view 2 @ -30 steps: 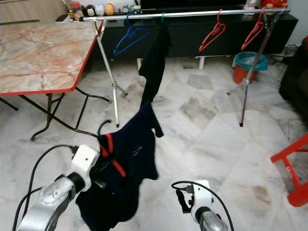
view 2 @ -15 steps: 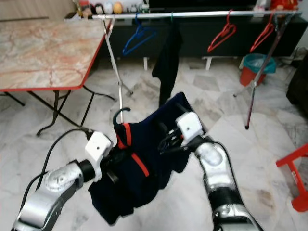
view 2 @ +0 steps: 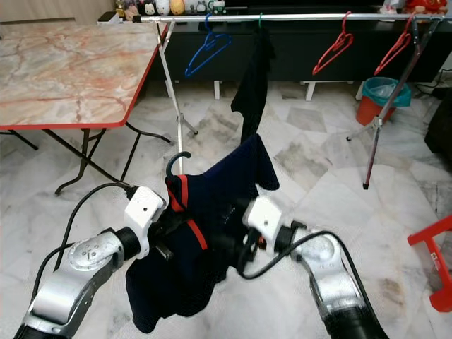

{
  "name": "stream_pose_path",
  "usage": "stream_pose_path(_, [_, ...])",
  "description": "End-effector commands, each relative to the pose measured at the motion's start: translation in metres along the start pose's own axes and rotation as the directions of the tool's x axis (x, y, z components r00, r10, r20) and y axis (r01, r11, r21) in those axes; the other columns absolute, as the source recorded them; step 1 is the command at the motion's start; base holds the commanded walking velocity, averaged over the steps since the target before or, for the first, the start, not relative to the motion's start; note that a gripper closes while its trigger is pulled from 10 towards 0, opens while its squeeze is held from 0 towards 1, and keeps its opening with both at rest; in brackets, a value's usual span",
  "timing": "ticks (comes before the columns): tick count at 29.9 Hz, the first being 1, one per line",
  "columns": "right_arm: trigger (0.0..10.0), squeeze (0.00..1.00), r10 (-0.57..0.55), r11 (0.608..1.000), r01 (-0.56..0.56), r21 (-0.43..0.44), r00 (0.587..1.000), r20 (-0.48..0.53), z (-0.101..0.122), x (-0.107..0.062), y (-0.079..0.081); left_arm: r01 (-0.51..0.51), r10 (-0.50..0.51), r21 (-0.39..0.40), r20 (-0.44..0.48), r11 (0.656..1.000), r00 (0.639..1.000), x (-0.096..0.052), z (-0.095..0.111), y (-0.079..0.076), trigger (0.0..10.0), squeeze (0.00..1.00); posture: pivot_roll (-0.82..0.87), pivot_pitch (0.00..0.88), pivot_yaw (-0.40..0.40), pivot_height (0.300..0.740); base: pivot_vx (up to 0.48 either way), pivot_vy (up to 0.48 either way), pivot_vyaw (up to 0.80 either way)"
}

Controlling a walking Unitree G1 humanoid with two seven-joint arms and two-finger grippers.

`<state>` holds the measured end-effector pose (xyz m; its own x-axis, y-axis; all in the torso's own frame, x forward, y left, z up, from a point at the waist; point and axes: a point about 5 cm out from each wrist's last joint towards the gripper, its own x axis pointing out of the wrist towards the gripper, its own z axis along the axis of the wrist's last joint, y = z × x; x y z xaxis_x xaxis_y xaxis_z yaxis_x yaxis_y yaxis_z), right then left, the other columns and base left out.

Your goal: Hang hanger

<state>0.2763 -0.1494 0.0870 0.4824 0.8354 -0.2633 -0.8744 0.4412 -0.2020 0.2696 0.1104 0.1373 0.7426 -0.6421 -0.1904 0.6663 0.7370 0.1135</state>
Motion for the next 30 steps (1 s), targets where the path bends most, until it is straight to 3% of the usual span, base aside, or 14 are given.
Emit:
stream_pose_path(1, [10.0, 0.0, 0.0, 1.0, -0.001, -0.019, 1.0, -0.021, -0.001, 0.003, 0.002, -0.009, 0.009, 0.01, 0.04, 1.0, 0.999, 0.001, 0.011, 0.005, 10.0, 0.0, 0.02, 0.05, 0.034, 0.74, 0.0, 0.0, 0.0])
stream_pose_path(13, [10.0, 0.0, -0.206, 0.979, 0.206, -0.003, 0.977, -0.048, -0.01, 0.008, -0.011, 0.066, -0.066, 0.014, 0.043, 0.998, 0.997, 0.0, 0.017, -0.007, 10.0, 0.0, 0.03, 0.047, 0.032, 0.74, 0.0, 0.0, 0.0])
stream_pose_path(19, [10.0, 0.0, -0.192, 0.977, 0.193, 0.088, 0.981, -0.022, -0.016, 0.013, -0.005, 0.102, -0.103, 0.013, 0.058, 0.995, 0.993, 0.002, 0.023, -0.013, 10.0, 0.0, 0.04, 0.044, 0.03, 0.74, 0.0, 0.0, 0.0])
stream_pose_path(23, [10.0, 0.0, -0.119, 0.977, 0.108, 0.184, 0.992, 0.05, -0.011, 0.015, 0.004, 0.108, -0.108, 0.013, 0.063, 0.994, 0.992, 0.003, 0.024, -0.014, 10.0, 0.0, 0.04, 0.044, 0.03, 0.74, 0.0, 0.0, 0.0])
stream_pose_path(27, [10.0, 0.0, -0.103, 0.98, 0.094, 0.174, 0.994, 0.047, -0.011, 0.015, 0.005, 0.113, -0.113, 0.012, 0.066, 0.994, 0.991, 0.003, 0.025, -0.015, 10.0, 0.0, 0.03, 0.045, 0.028, 0.74, 0.0, 0.0, 0.0])
stream_pose_path(30, [10.0, 0.0, -0.151, 0.978, 0.148, 0.145, 0.988, 0.011, -0.015, 0.015, -0.001, 0.122, -0.123, 0.013, 0.074, 0.992, 0.99, 0.004, 0.028, -0.017, 10.0, 0.0, 0.04, 0.045, 0.025, 0.74, 0.0, 0.0, 0.0])
